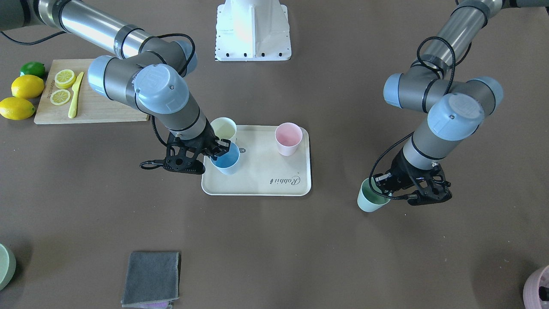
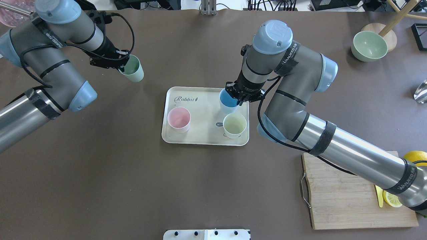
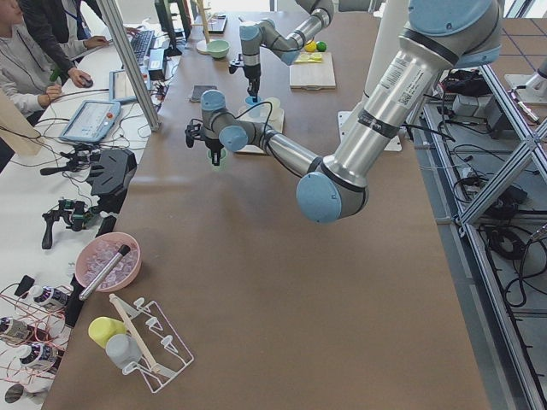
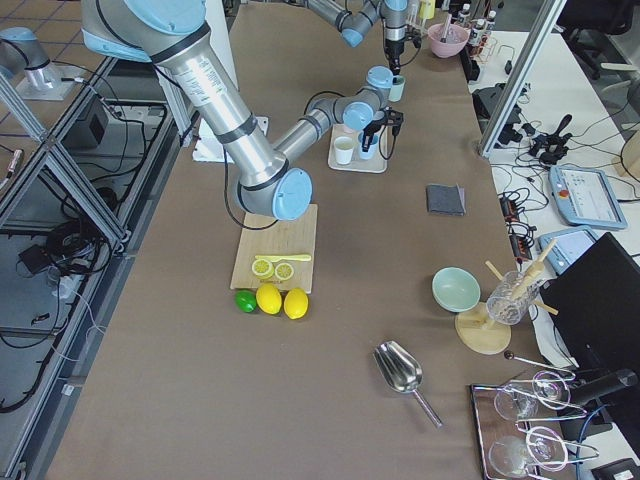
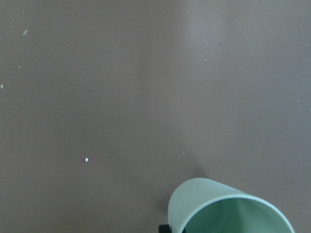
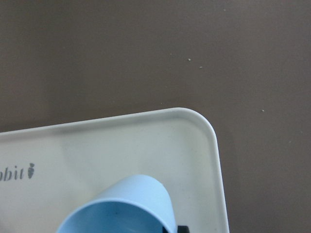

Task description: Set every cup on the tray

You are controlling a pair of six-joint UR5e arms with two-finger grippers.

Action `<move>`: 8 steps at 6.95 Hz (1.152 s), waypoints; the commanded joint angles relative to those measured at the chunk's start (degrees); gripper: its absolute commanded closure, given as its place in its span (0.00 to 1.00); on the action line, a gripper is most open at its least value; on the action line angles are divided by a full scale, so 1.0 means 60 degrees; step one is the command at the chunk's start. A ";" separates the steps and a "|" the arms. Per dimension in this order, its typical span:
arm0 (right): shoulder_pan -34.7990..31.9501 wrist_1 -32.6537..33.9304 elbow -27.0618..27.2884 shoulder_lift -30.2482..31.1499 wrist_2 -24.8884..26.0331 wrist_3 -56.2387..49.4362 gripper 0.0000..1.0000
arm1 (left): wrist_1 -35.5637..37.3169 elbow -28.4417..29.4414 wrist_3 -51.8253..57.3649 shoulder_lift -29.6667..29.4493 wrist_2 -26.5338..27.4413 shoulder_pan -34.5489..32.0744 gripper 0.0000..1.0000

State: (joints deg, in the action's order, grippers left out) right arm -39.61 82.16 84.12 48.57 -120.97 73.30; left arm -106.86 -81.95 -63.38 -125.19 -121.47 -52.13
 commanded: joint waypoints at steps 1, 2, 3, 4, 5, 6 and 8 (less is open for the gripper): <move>0.0054 -0.0041 0.0027 0.0049 0.0108 -0.0087 0.00 | 0.0159 -0.0184 -0.1557 -0.0708 0.0029 0.0657 1.00; -0.0163 -0.0026 0.0086 0.0035 -0.0022 -0.0175 0.00 | 0.0173 -0.0155 -0.2029 -0.0871 0.0102 0.1009 1.00; -0.0615 0.0032 0.0362 0.0092 -0.0357 -0.0219 0.00 | 0.0159 -0.0155 -0.2440 -0.1018 0.0683 0.1520 1.00; -0.1200 0.0105 0.0640 0.0325 -0.1158 -0.0408 0.00 | 0.0159 -0.0096 -0.2864 -0.1193 0.0891 0.1873 1.00; -0.1409 0.0149 0.0889 0.0632 -0.1238 -0.0729 0.00 | 0.0173 -0.0067 -0.2985 -0.1195 0.1227 0.2181 1.00; -0.1454 0.0150 0.0979 0.0809 -0.1225 -0.0892 0.00 | 0.0202 0.0180 -0.3029 -0.1354 0.1521 0.2387 1.00; -0.1513 0.0164 0.1212 0.1116 -0.1152 -0.0894 0.00 | 0.0217 0.0226 -0.2972 -0.1341 0.1509 0.2389 0.04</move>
State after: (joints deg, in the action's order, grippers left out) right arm -48.36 83.10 90.30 53.83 -128.11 68.12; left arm -105.61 -80.88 -81.31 -133.08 -112.61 -38.00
